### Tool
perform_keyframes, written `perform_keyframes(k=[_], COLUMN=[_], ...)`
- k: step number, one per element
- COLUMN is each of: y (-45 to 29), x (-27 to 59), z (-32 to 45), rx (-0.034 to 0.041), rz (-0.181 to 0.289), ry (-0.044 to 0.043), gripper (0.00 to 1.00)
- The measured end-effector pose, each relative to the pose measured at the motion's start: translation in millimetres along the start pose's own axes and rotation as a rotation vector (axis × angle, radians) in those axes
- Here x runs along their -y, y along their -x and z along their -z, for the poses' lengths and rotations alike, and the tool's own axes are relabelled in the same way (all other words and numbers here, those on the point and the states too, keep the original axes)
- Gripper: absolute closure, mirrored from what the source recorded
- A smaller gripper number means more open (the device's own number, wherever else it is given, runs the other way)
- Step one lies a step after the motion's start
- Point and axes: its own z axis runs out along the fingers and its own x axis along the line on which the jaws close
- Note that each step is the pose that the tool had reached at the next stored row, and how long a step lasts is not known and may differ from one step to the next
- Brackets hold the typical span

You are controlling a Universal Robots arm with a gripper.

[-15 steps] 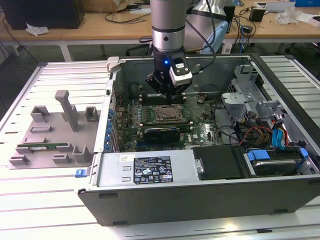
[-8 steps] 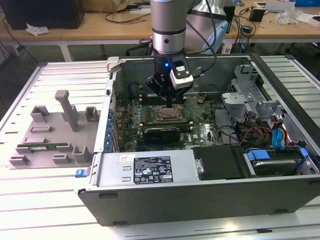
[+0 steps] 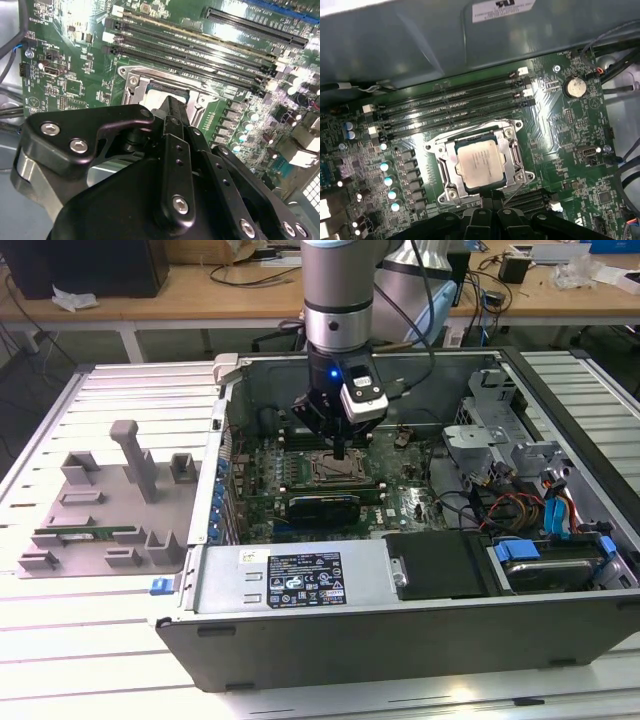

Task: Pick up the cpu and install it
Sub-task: 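Install the second cpu locking lever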

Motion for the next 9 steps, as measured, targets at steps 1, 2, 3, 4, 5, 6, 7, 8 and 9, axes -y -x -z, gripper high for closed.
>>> perform_keyframes(k=[1, 2, 3, 4, 5, 6, 7, 8, 9], y=[0.2, 0.4, 0.6, 1.1, 2.0, 2.6, 3.3, 3.9, 4.3], x=[0.7, 1.6, 2.4, 4.3, 7.7, 10.1, 12.8, 15.4, 16.9], z=[0.0, -0.1, -0.1, -0.2, -0.3, -0.4, -0.5, -0.7, -0.8], rx=[0.0, 0.0, 0.0, 0.0, 0.0, 0.0, 0.0, 0.0, 0.0], rz=[0.0, 0.0, 0.0, 0.0, 0.0, 0.0, 0.0, 0.0, 0.0], ry=[0.0, 0.0, 0.0001, 0.0, 0.0, -0.0001, 0.0, 0.0001, 0.0], gripper=[0.89, 0.89, 0.89, 0.89, 0.89, 0.89, 0.89, 0.89, 0.89])
